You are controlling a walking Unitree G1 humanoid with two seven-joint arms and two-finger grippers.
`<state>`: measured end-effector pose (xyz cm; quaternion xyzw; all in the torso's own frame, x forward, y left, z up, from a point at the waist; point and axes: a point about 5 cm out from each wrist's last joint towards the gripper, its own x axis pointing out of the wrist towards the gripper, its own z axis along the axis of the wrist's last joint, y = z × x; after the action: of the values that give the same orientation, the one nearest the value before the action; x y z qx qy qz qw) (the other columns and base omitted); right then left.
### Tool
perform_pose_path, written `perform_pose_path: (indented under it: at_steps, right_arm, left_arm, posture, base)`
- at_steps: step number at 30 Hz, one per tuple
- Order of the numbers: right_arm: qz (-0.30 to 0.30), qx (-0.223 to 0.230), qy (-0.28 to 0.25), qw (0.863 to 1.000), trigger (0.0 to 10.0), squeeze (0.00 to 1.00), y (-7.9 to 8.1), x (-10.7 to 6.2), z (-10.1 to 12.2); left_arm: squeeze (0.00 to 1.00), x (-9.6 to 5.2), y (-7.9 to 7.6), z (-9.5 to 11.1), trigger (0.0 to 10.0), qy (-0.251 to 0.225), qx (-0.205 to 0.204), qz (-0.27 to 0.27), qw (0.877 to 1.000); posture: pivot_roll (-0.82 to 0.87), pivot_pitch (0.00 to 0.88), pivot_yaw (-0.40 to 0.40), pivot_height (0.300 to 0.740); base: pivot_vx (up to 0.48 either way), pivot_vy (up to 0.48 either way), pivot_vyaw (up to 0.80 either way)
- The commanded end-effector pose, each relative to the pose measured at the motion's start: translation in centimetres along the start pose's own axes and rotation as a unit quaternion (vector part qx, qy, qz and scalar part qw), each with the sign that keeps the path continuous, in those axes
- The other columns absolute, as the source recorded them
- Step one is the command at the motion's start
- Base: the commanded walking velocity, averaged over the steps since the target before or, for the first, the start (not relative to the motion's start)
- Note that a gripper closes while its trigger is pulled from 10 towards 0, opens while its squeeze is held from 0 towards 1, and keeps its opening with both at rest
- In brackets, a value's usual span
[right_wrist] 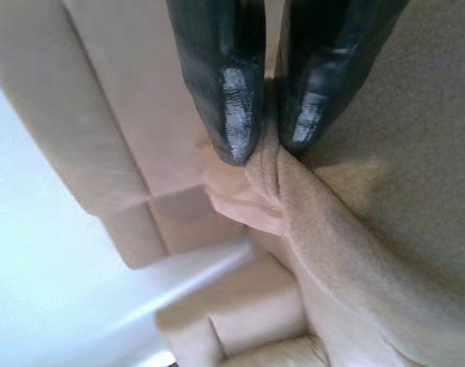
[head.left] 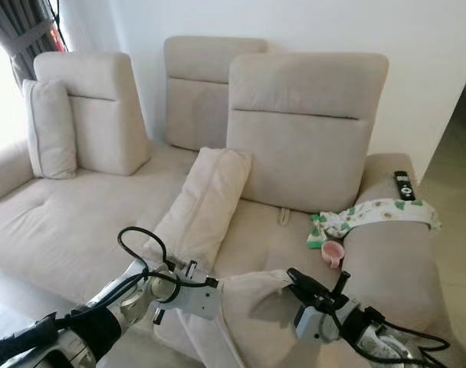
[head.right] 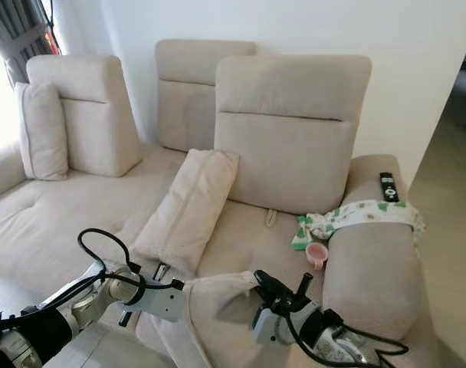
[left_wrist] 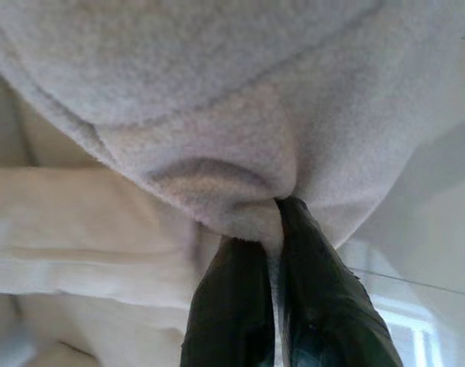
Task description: Move the pillow to the sofa from floor
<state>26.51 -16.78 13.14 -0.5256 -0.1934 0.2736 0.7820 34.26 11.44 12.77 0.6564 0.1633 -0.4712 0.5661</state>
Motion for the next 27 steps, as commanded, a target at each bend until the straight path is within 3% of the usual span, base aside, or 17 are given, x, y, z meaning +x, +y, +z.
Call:
perform_pose_path:
  at_steps: [1,27]
  right_arm:
    - [-0.055,-0.004,-0.033,0.998,10.0,0.0,-1.85,0.28,1.0]
    - [-0.086,0.0,-0.023,0.996,10.0,0.0,-2.47,0.53,1.17]
  left_arm:
    - [0.0,0.54,-1.08,-0.19,10.0,0.013,0.009,-0.021,1.0]
    - [0.0,0.7,-0.74,0.16,10.0,0.009,0.015,-0.014,1.0]
  posture:
    - [0.1,0.0,0.021,0.738]
    - [0.1,0.0,0.028,0.74]
  base:
    - [0.0,0.0,0.0]
    - [0.0,0.0,0.0]
